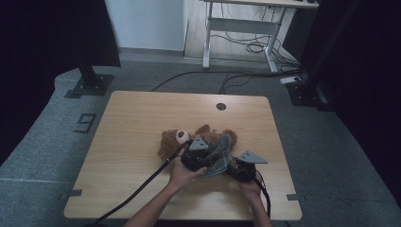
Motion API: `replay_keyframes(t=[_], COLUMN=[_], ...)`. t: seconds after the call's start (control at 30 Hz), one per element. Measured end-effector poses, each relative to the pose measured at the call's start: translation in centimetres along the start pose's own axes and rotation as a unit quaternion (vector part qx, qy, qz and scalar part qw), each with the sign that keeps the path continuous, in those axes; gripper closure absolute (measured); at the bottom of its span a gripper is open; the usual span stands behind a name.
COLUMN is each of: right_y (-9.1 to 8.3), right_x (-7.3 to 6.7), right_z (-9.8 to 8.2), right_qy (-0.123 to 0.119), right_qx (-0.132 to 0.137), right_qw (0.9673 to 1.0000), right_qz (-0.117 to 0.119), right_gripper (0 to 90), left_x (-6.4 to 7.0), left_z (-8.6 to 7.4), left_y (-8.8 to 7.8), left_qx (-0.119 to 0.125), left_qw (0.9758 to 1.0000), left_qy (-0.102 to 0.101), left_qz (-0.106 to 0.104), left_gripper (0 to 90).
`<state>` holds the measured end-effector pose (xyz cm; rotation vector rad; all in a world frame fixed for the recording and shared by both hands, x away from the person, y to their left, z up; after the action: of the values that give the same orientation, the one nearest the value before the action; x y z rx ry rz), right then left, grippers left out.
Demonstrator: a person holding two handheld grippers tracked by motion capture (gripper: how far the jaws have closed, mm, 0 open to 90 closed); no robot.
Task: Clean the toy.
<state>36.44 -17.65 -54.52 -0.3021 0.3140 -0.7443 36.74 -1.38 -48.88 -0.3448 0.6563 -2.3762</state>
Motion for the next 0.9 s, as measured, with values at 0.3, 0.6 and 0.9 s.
replay_keyframes(t=[0.3, 0.6, 0.9], right_y=[-0.3, -0.3, -0.3], right_x=[0.2, 0.4, 0.4], right_z=[-0.2, -0.3, -0.4], right_qy=[-0.008, -0.006, -0.008], right_qx=[-0.007, -0.005, -0.006], right_qw=[0.9999, 0.9999, 0.9999], right_qz=[0.006, 0.011, 0.013], right_gripper=[62.9, 63.0, 63.0], left_x=[-0.5, -4.0, -7.4], left_z=[-1.1, -3.3, -5.1], left_y=[-1.1, -5.0, -9.2], left_qx=[-0.009, 0.002, 0.018], left_qw=[0.9990, 0.9963, 0.9920], left_qy=[0.016, -0.006, -0.028], left_qz=[0.041, 0.086, 0.122], left_gripper=[76.3, 76.3, 76.2])
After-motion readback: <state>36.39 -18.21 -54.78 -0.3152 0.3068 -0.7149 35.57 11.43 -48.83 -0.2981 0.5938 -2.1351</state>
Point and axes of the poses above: each handheld gripper's, and its own axes: y roughly forward along the jaws, z roughly out of its top, x roughly to its right, the point moved 4 cm from there along y, roughly forward along the jaws, and after that the axes turned 7 degrees about z, right-handed, at the moved point
